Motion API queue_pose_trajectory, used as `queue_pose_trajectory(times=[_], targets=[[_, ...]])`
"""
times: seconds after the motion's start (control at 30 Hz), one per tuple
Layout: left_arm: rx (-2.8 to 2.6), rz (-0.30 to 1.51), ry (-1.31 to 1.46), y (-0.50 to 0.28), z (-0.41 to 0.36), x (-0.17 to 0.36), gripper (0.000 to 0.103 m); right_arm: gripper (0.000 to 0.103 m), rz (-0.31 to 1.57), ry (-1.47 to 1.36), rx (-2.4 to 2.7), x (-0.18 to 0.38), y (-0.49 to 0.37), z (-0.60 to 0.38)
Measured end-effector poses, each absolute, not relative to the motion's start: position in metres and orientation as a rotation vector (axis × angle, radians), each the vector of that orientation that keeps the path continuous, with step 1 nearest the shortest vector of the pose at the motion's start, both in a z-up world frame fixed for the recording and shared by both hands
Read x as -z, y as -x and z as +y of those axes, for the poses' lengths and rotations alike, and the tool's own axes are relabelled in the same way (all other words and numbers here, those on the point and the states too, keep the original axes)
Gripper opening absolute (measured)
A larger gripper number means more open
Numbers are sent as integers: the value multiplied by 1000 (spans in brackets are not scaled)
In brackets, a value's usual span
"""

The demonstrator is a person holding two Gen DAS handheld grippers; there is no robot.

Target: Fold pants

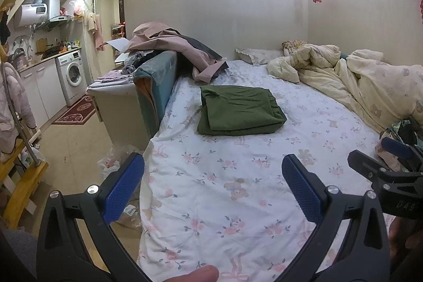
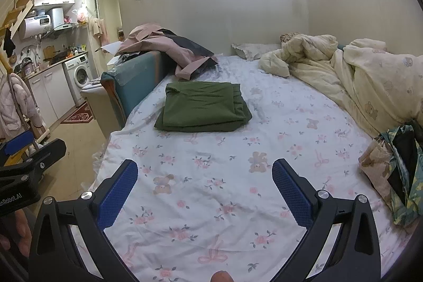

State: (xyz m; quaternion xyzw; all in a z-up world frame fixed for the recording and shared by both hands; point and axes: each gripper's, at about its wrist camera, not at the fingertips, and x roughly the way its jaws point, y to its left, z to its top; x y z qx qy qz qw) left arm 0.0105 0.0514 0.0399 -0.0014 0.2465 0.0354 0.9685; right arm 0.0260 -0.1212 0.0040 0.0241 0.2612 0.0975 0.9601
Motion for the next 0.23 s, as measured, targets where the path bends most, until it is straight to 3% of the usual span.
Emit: queue_pose_trajectory(times=[0.23], targets=[[-60,510,4,-11,53,-39,103,103,528,-53,-199,-3,-27,-123]])
